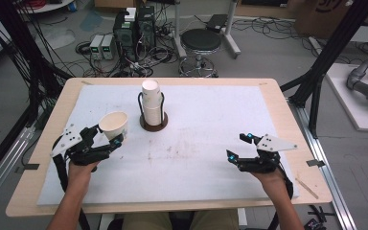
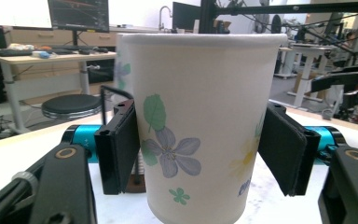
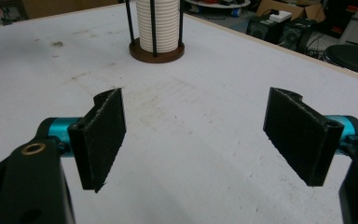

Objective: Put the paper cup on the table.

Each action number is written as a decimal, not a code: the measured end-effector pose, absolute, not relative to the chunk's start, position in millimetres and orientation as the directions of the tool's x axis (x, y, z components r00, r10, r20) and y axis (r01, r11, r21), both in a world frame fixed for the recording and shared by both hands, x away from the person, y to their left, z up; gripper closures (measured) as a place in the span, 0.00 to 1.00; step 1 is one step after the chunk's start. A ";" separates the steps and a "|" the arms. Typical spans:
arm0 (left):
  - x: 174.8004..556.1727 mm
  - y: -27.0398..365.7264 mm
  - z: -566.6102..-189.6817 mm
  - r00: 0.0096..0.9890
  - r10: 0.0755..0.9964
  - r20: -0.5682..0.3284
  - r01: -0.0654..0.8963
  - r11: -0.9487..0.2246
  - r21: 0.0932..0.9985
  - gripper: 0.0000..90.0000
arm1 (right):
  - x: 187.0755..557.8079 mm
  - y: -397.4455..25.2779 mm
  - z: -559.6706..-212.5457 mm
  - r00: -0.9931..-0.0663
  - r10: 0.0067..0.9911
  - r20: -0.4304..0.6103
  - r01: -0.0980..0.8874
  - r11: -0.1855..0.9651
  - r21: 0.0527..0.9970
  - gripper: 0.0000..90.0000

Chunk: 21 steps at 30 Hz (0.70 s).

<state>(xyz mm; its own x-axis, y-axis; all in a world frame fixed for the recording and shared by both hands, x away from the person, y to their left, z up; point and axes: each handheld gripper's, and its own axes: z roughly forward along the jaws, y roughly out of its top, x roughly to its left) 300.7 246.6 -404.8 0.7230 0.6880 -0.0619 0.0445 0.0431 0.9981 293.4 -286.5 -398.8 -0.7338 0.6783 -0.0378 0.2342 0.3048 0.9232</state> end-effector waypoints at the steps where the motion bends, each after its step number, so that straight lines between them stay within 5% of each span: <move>1: 300.7 246.6 -404.8 0.723 0.688 -0.062 0.044 0.043 0.998 0.37 | 293.4 -286.5 -398.8 -0.734 0.678 -0.038 0.234 0.305 0.923 0.24; 21: 328.0 269.2 -450.6 0.550 0.825 -0.126 0.279 -0.039 0.959 0.35 | 289.4 -285.2 -401.4 -0.757 0.652 -0.047 0.230 0.333 0.914 0.24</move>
